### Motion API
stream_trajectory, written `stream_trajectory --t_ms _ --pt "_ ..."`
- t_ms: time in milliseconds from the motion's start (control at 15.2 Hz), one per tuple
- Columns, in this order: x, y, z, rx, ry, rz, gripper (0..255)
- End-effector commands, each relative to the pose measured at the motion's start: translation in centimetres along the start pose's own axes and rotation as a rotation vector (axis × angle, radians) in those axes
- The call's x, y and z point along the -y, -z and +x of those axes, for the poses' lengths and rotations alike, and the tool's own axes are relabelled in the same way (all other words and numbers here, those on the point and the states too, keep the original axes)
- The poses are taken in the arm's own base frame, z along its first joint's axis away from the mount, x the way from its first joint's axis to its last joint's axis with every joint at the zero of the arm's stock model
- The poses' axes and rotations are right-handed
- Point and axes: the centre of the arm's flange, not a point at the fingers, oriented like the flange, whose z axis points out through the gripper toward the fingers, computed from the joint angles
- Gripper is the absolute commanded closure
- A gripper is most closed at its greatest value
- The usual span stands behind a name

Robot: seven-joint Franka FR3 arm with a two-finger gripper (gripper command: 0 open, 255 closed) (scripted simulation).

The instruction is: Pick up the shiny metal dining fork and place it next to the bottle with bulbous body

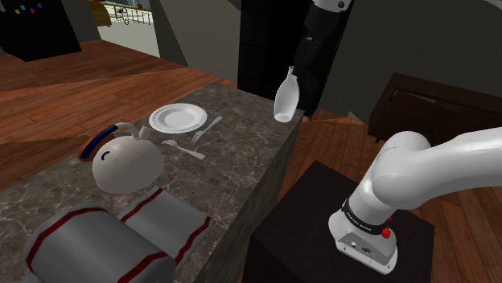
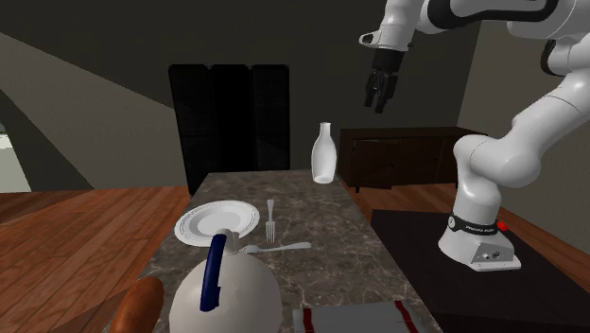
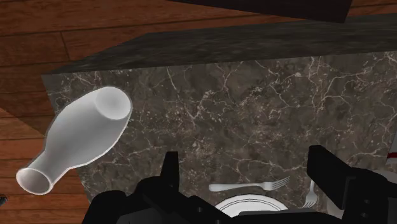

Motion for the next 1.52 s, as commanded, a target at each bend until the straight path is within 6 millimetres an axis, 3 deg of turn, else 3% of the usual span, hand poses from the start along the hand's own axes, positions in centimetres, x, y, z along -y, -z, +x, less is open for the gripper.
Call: stream_trajectory --t_ms 0,1452 --pt "0.0 0.0 0.0 0.0 0.0 0.0 0" --pt "15.7 -19.2 14.9 -0.022 -0.002 -0.015 0"
